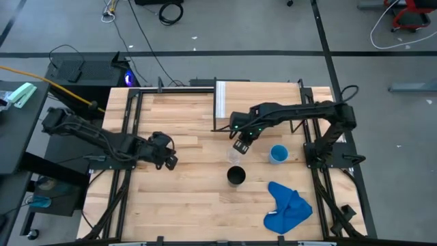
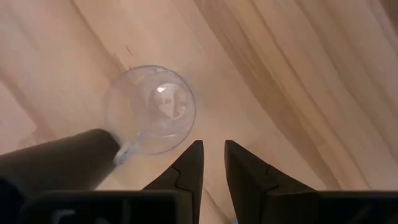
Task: Stack small to large cups/mugs on shelf
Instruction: Put the transparent cup on the shelf
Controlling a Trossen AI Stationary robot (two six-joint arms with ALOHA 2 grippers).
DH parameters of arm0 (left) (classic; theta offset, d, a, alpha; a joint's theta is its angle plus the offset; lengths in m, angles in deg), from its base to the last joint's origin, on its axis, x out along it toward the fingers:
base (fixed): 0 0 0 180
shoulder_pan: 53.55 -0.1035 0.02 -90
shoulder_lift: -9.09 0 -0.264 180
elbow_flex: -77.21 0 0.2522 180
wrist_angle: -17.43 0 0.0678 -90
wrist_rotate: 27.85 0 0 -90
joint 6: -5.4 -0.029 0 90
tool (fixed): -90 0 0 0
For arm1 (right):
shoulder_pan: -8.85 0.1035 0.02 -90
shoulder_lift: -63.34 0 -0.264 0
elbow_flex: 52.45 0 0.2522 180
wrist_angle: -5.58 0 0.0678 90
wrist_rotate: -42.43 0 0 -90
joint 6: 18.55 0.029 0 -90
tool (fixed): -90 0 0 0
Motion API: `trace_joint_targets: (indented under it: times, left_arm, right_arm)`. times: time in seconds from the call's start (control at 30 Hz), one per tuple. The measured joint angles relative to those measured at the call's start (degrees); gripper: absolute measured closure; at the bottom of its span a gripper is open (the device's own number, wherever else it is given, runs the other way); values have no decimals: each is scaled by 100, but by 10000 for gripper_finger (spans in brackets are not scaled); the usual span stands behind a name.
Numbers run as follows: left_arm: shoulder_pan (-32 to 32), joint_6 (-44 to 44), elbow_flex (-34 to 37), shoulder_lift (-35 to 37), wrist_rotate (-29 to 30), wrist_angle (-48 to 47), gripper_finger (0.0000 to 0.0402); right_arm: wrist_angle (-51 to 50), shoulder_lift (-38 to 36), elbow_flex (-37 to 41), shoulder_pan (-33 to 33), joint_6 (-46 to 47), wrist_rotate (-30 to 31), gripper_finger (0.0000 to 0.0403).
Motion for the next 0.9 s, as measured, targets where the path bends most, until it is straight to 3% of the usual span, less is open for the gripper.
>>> trace_joint_targets:
  times: [0.43, 0.9]
  left_arm:
    - [310, 896, 721, 0, 24, -87, 357]
    - [307, 975, 728, 0, 89, -68, 346]
  right_arm:
    - [480, 387, 2, -14, -35, -236, 314]
    - [901, 390, 411, 41, 205, -241, 311]
